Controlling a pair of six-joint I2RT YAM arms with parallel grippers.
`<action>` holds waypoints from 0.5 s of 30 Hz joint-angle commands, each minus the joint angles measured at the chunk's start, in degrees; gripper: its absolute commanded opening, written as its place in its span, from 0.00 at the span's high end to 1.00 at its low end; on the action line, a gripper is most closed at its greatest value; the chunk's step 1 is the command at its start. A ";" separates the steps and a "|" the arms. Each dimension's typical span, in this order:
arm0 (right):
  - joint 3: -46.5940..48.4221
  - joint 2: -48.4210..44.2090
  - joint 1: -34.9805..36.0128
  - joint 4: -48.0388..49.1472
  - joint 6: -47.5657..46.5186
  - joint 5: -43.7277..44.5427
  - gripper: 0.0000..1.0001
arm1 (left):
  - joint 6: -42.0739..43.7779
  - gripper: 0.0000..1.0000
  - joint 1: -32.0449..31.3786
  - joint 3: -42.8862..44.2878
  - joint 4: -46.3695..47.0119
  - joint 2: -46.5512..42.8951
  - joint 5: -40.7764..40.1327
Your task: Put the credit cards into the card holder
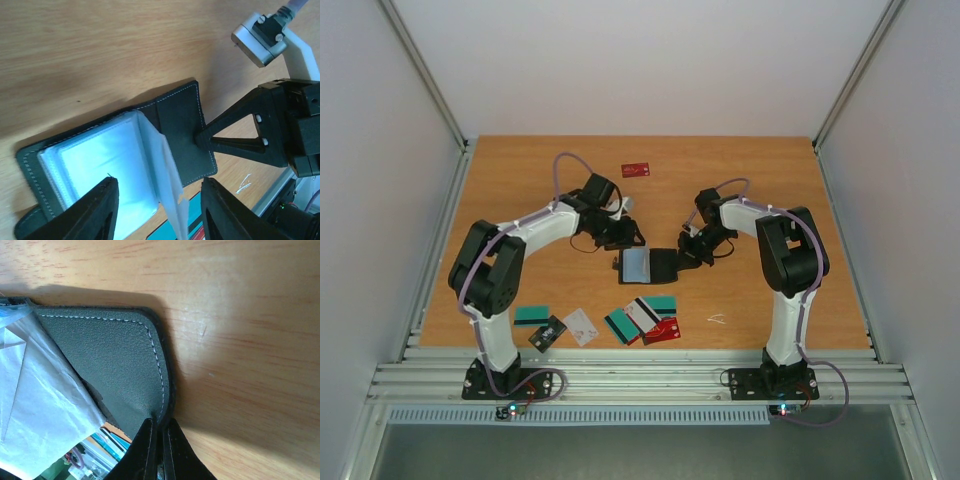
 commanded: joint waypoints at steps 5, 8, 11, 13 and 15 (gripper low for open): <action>-0.39 1.41 -0.27 0.10 1.15 0.80 0.95 | -0.27 0.59 -2.99 3.67 0.99 3.74 2.82; -0.42 1.34 -0.27 0.22 1.44 0.53 0.94 | -1.35 0.59 -4.04 4.74 1.91 4.74 3.74; -0.47 1.08 -0.27 0.37 1.55 0.44 0.92 | -2.95 0.59 -5.16 6.16 2.80 6.18 4.53; -0.40 0.91 -0.27 0.24 1.55 0.44 0.91 | -4.12 0.59 -5.80 6.99 3.26 7.13 4.78; -0.21 0.53 -0.35 0.12 1.58 0.51 0.89 | -5.49 0.59 -6.33 7.28 4.39 7.94 5.10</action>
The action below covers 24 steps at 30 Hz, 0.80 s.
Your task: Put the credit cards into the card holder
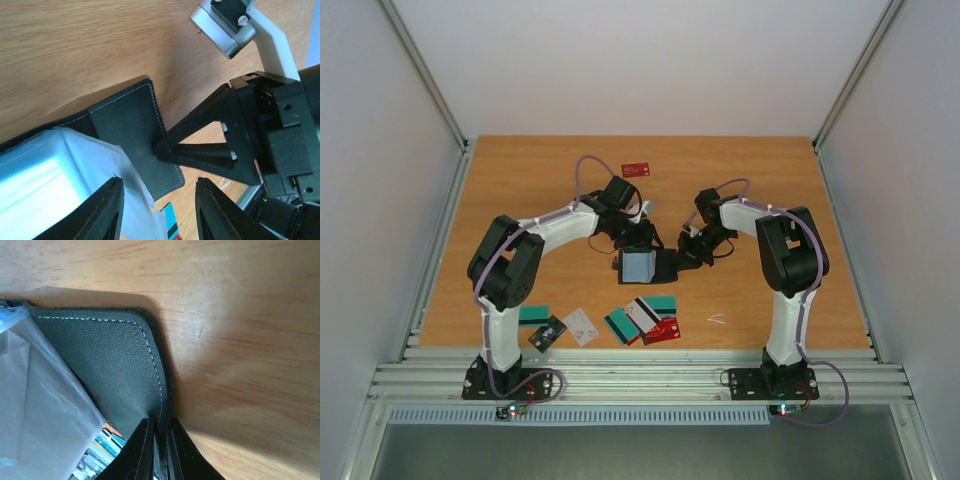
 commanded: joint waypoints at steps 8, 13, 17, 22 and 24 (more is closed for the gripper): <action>-0.29 -3.56 -1.59 -1.46 -0.22 1.18 0.83 | -7.55 0.61 -2.45 3.36 5.55 6.31 2.50; -0.31 -7.45 -2.59 -3.50 -0.98 1.61 0.78 | -9.50 0.63 -2.48 3.95 6.50 8.11 1.58; -0.86 -11.19 -2.60 -5.21 -1.53 1.87 0.75 | -10.72 0.66 -2.49 4.42 7.01 9.27 0.89; -4.07 -17.01 -2.64 -4.73 -0.80 -0.73 0.74 | -10.76 0.66 -2.49 4.51 6.40 7.03 -0.78; -5.78 -18.73 -2.64 -3.31 0.18 -2.89 0.74 | -10.67 0.66 -2.48 4.54 6.08 6.10 -1.19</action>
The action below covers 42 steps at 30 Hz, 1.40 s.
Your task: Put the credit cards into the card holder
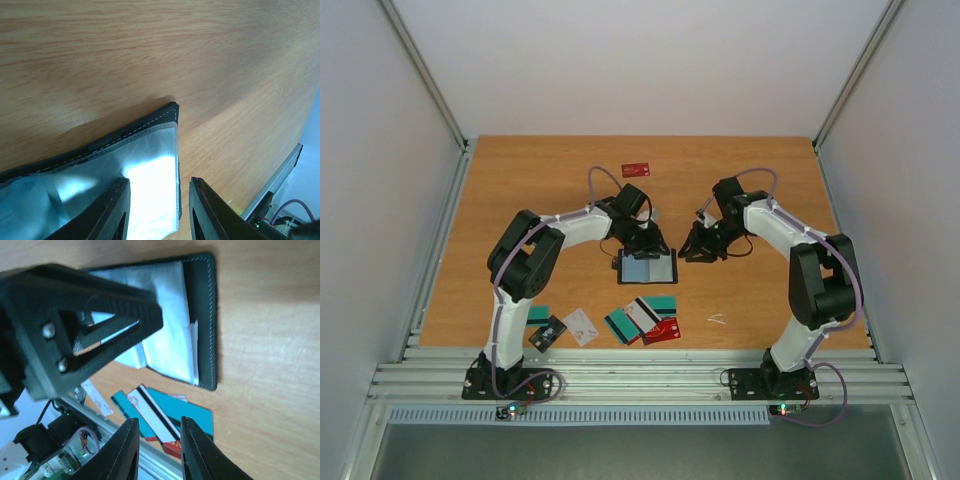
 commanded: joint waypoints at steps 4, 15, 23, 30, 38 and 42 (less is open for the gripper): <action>-5.85 -5.85 -0.24 4.76 4.16 -9.00 0.74 | -0.27 0.66 -0.19 1.41 0.38 -4.55 -2.47; -8.22 -9.40 -0.07 8.91 7.40 -14.68 0.74 | 2.11 0.65 -0.19 2.83 -5.44 -8.09 -5.39; -8.34 -12.30 0.02 7.51 6.98 -16.03 0.74 | 5.96 0.62 -0.17 5.20 -12.57 -12.04 -9.34; -11.01 -17.22 2.22 5.45 5.64 -13.83 0.68 | 10.19 0.59 -0.20 2.01 -21.83 -21.66 -16.05; -10.89 -19.45 12.05 8.47 8.20 -8.95 0.60 | 5.46 0.54 -0.18 -14.83 -28.56 -42.05 -24.65; -10.32 -17.55 18.40 14.31 10.19 -7.61 0.60 | -2.32 0.48 -0.10 -26.49 -31.13 -54.21 -28.05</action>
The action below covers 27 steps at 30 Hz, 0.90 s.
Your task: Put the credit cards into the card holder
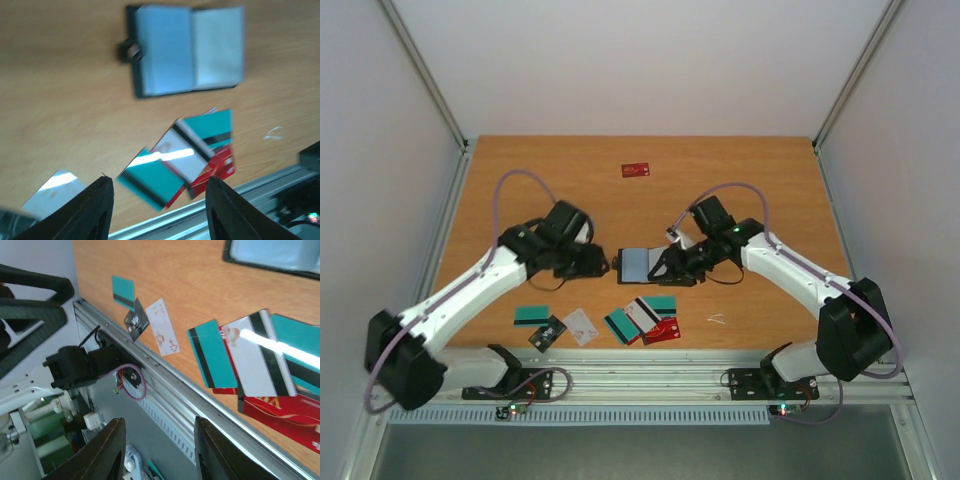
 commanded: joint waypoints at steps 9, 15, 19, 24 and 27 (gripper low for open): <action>4.90 10.45 13.95 15.54 3.19 1.42 0.65 | -19.36 0.33 -0.07 -20.61 -16.45 -25.84 -9.64; 8.44 17.65 16.99 20.24 4.25 0.46 0.66 | -19.46 0.00 -0.07 -21.42 -19.31 -32.22 -14.14; 11.92 22.29 17.75 21.02 4.29 -0.22 0.67 | -24.96 0.01 0.09 -24.05 -20.16 -36.93 -13.55; 16.42 27.32 19.55 21.46 4.76 -1.02 0.67 | -32.48 0.05 0.02 -25.08 -26.37 -34.05 -11.36; 19.19 30.08 21.07 21.40 4.95 -1.09 0.67 | -35.95 0.09 0.06 -26.35 -26.70 -34.22 -11.43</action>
